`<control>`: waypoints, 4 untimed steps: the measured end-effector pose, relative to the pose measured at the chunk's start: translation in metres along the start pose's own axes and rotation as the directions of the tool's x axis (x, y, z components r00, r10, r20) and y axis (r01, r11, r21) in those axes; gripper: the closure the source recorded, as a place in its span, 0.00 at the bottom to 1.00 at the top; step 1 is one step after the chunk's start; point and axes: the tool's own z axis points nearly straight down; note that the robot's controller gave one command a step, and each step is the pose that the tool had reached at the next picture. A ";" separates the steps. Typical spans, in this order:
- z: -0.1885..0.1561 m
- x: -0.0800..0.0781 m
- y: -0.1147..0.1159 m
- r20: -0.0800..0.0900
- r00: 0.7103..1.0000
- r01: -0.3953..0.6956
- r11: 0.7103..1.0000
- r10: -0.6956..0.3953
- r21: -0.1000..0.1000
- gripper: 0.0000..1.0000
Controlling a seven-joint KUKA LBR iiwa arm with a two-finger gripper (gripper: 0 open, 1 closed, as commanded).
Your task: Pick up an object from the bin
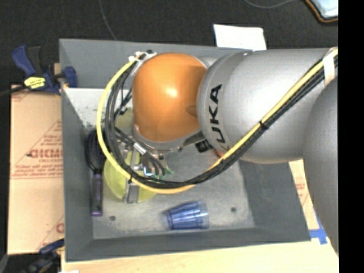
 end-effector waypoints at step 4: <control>0.102 -0.022 0.011 -0.002 0.951 -0.309 0.951 0.309 0.003 0.00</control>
Offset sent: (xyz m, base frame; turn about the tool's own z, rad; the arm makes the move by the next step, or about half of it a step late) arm 0.0085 0.0097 -0.0312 0.1750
